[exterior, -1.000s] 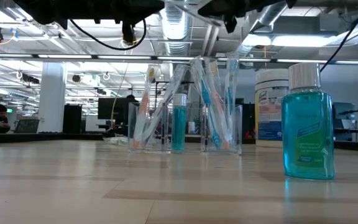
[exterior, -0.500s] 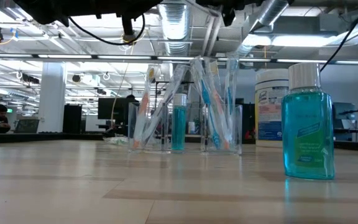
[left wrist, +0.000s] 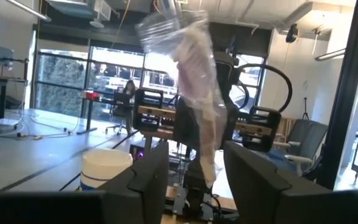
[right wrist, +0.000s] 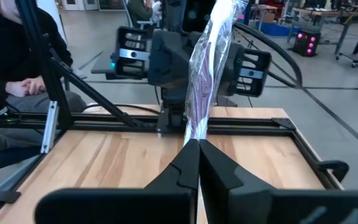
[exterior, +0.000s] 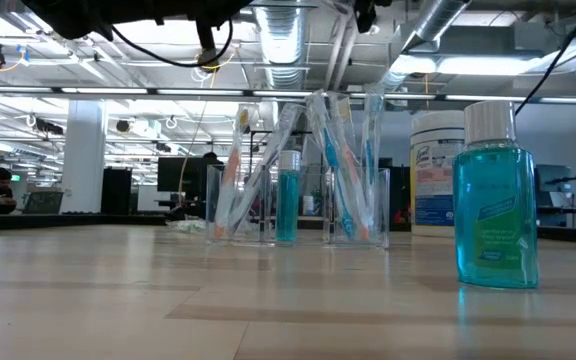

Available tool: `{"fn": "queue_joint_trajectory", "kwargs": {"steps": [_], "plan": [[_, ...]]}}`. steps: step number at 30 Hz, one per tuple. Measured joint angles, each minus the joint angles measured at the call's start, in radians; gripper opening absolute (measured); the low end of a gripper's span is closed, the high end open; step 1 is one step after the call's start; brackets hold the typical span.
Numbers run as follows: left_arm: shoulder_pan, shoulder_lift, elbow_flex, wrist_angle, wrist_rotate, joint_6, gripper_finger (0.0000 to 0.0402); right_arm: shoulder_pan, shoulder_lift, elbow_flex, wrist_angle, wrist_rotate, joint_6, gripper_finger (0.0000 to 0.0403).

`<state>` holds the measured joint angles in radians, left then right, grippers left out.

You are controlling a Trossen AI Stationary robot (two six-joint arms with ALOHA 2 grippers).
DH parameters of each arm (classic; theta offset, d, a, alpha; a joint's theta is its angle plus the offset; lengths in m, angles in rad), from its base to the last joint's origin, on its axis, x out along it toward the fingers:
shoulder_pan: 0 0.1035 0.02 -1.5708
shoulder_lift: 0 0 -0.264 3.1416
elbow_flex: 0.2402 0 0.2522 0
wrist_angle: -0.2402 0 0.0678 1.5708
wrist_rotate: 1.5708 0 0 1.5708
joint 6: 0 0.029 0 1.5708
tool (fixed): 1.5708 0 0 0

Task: Pick & Place toothbrushing station
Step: Put the purple toothbrush into the transparent organizer

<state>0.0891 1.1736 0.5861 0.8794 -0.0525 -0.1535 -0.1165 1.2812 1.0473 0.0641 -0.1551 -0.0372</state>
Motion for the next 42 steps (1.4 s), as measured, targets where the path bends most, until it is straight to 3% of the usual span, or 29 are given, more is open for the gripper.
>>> {"fn": "queue_joint_trajectory", "kwargs": {"steps": [18,27,42], "plan": [[0.002,0.181,0.000,0.314,0.000,0.033,0.0154,-0.001,0.051,0.003,0.027,0.000,-0.004,0.0000],[0.002,0.192,0.000,0.342,-0.029,0.047,0.0140,-0.002,0.064,0.000,0.026,0.000,-0.008,0.0000],[0.000,0.191,0.000,0.342,-0.022,0.042,0.0017,-0.003,0.064,0.000,0.026,0.002,-0.008,0.0000]]}}
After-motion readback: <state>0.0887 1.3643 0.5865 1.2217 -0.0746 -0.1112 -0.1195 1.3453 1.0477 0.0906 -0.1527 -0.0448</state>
